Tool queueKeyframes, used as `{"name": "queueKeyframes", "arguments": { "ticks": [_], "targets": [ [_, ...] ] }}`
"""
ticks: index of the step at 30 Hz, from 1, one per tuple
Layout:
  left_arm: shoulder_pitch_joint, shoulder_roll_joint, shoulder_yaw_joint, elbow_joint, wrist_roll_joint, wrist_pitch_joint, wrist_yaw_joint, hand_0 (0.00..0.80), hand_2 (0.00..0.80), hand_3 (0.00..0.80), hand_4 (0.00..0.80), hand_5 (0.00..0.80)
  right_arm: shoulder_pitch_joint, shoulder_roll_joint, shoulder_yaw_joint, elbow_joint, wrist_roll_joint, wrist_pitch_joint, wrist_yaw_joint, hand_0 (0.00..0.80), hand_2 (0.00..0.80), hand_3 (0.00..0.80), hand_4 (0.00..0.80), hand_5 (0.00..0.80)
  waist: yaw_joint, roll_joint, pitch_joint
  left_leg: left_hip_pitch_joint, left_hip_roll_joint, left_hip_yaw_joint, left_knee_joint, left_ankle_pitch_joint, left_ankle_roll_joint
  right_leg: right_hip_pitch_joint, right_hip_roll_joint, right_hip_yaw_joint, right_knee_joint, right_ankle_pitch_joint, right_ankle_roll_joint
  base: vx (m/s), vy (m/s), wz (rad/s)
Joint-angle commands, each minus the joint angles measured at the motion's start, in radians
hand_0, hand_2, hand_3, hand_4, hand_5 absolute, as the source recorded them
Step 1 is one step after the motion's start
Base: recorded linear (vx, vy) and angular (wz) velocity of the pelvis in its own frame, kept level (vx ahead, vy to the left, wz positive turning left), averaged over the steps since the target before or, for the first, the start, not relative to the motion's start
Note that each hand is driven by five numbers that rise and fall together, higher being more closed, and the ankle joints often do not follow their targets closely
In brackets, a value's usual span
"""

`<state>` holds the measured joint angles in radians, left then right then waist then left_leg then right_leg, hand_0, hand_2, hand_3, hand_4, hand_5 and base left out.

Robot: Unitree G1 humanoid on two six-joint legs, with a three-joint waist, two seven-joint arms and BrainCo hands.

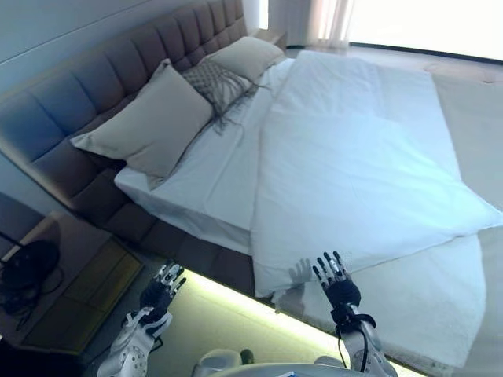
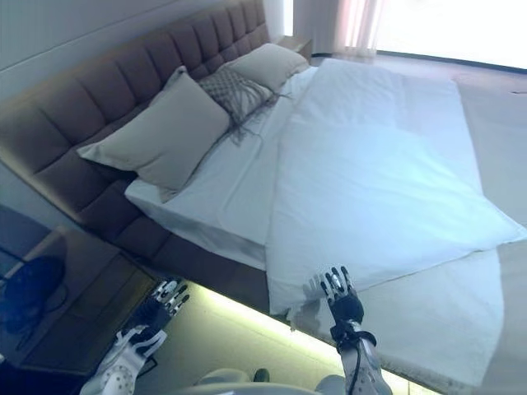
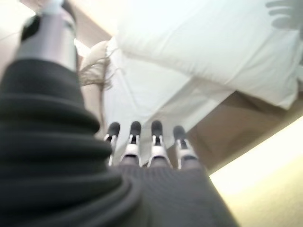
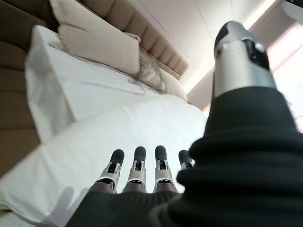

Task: Make the bed neatly

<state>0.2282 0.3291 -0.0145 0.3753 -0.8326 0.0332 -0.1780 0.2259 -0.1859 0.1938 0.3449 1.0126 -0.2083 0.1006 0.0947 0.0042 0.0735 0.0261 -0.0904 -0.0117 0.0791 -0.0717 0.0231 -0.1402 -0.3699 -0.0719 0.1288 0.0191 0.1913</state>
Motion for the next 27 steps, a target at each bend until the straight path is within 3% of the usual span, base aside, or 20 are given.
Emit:
{"name": "queueKeyframes", "arguments": {
  "ticks": [1, 5, 9, 13, 15, 17, 20, 23, 27],
  "targets": [
    [-0.019, 0.035, 0.063, -0.082, 0.026, -0.023, -0.025, 0.000, 0.000, 0.000, 0.000, 0.000, -0.042, -0.008, -0.058, -0.045, 0.003, 0.008, 0.042, 0.000, 0.000, 0.000, 0.000, 0.000, -0.010, -0.006, 0.017, 0.015, 0.022, -0.102, 0.019, -0.009, -0.010, -0.003, 0.025, 0.017, -0.073, 0.279, 0.000, 0.187, -0.212, 0.12],
    [-0.015, 0.040, 0.103, -0.066, 0.025, -0.026, -0.020, 0.000, 0.000, 0.000, 0.000, 0.000, -0.030, 0.002, -0.058, -0.033, -0.013, 0.041, 0.075, 0.000, 0.000, 0.000, 0.000, 0.000, -0.014, -0.023, 0.006, 0.041, 0.071, -0.086, 0.041, -0.052, -0.028, -0.003, 0.031, -0.002, -0.072, 0.257, 0.018, 0.196, -0.268, 0.21],
    [-0.010, 0.037, 0.115, -0.045, 0.007, -0.048, 0.007, 0.000, 0.000, 0.000, 0.000, 0.000, -0.027, -0.014, -0.035, -0.028, -0.013, 0.066, 0.066, 0.000, 0.000, 0.000, 0.000, 0.000, -0.019, -0.027, 0.000, 0.054, 0.141, -0.080, 0.054, -0.027, -0.054, 0.015, 0.080, -0.026, -0.062, 0.182, 0.021, 0.160, -0.319, 0.06],
    [-0.014, 0.029, 0.079, -0.046, 0.006, -0.061, -0.025, 0.000, 0.000, 0.000, 0.000, 0.000, -0.032, -0.058, -0.017, -0.040, 0.023, 0.060, 0.022, 0.000, 0.000, 0.000, 0.000, 0.000, -0.034, -0.016, 0.000, 0.027, 0.253, -0.083, 0.134, 0.131, -0.099, 0.039, 0.175, -0.055, -0.032, 0.096, -0.040, 0.086, -0.259, 0.14],
    [-0.011, 0.026, 0.055, -0.054, -0.033, -0.060, -0.026, 0.000, 0.000, 0.000, 0.000, 0.000, -0.036, -0.075, -0.015, -0.026, 0.027, 0.055, 0.012, 0.000, 0.000, 0.000, 0.000, 0.000, -0.022, -0.022, 0.011, -0.029, 0.259, -0.095, 0.230, 0.211, -0.101, 0.077, 0.214, -0.069, -0.045, 0.067, -0.079, 0.063, -0.252, 0.18],
    [-0.006, 0.021, 0.043, -0.060, -0.051, -0.057, -0.030, 0.000, 0.000, 0.000, 0.000, 0.000, -0.031, -0.081, -0.013, -0.014, 0.028, 0.046, 0.013, 0.000, 0.000, 0.000, 0.000, 0.000, -0.010, -0.026, 0.024, -0.091, 0.248, -0.088, 0.287, 0.247, -0.098, 0.106, 0.238, -0.082, -0.055, 0.053, -0.098, 0.063, -0.183, 0.24],
    [0.004, -0.005, 0.007, -0.037, -0.067, -0.085, -0.016, 0.000, 0.000, 0.000, 0.000, 0.000, -0.028, -0.096, -0.021, 0.009, 0.023, 0.026, 0.004, 0.000, 0.000, 0.000, 0.000, 0.000, 0.016, -0.002, 0.043, -0.145, 0.273, -0.091, 0.165, 0.327, -0.119, 0.136, 0.266, -0.111, -0.063, 0.029, -0.101, 0.088, 0.049, 0.13],
    [0.022, -0.027, 0.016, 0.001, -0.064, -0.094, -0.021, 0.000, 0.000, 0.000, 0.000, 0.000, -0.024, -0.112, -0.044, 0.018, 0.029, 0.022, 0.001, 0.000, 0.000, 0.000, 0.000, 0.000, 0.050, 0.029, 0.055, -0.202, 0.309, -0.104, 0.016, 0.432, -0.164, 0.179, 0.274, -0.132, -0.064, -0.022, -0.105, 0.142, 0.167, 0.00],
    [0.047, -0.033, 0.058, 0.023, -0.002, -0.064, -0.041, 0.000, 0.000, 0.000, 0.000, 0.000, -0.008, -0.104, -0.070, 0.037, 0.061, 0.014, -0.003, 0.000, 0.000, 0.000, 0.000, 0.000, 0.088, 0.046, 0.046, -0.225, 0.303, -0.120, -0.098, 0.461, -0.188, 0.236, 0.256, -0.165, -0.071, -0.056, -0.104, 0.219, 0.103, 0.15]
  ]
}}
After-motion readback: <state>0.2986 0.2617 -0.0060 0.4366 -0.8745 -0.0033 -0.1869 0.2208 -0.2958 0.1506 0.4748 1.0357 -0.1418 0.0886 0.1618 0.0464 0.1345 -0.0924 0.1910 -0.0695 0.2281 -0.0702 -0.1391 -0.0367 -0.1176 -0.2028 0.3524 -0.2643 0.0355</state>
